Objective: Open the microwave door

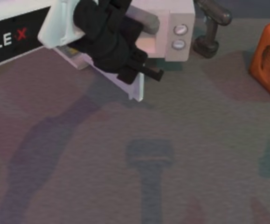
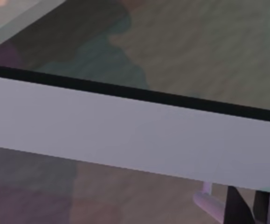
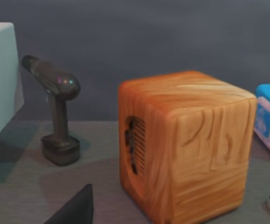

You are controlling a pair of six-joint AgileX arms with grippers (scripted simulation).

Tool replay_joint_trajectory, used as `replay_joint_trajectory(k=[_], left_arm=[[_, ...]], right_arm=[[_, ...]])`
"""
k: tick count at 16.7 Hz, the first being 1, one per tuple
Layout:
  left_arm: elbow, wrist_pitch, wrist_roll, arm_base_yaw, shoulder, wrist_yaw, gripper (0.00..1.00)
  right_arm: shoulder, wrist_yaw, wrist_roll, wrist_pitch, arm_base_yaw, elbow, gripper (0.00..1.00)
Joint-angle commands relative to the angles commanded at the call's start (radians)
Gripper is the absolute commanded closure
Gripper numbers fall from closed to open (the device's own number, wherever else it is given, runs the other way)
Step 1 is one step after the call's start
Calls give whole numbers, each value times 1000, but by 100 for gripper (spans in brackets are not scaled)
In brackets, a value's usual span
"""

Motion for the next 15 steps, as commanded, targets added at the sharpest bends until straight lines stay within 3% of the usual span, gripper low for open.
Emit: replay_joint_trajectory(k=[4, 11, 15], left_arm=[[-5, 0, -1, -4, 2, 8, 100], [-76, 5, 142, 49, -61, 82, 100], [-81, 5, 153, 53, -64, 88, 100]], right_arm=[[0, 0, 0, 0, 0, 0, 0], [0, 0, 0, 0, 0, 0, 0], [0, 0, 0, 0, 0, 0, 0]])
